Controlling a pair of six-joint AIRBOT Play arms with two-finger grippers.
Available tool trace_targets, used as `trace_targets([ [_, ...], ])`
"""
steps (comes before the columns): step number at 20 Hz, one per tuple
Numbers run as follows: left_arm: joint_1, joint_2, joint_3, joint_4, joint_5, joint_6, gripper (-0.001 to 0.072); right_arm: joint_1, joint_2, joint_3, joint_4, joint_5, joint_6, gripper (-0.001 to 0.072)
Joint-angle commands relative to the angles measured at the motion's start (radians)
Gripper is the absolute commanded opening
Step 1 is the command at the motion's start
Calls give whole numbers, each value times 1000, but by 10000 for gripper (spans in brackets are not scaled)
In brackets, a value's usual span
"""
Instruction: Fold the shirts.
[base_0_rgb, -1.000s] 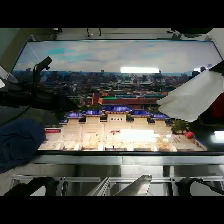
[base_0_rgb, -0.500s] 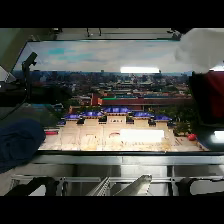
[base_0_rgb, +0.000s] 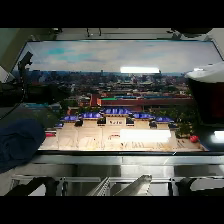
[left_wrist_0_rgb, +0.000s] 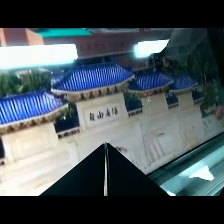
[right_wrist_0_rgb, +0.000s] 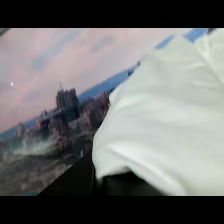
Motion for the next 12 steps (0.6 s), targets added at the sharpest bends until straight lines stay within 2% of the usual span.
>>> trace_targets([
  [1,-45,-1,0,1,-9,2,15,-33,2,-55,-33,203,123,12],
  [4,-89,-1,0,1,-11,2,15,-34,28,-82,-44,221,207,13],
  [7,-118,-1,0,1,-13,2,15,-34,72,-199,-135,232,270,13],
  [10,-122,0,0,1,-57,2,15,-50,159,-400,-323,209,383,13],
  [12,-122,-1,0,1,-73,2,15,-64,202,-511,-434,135,471,26],
])
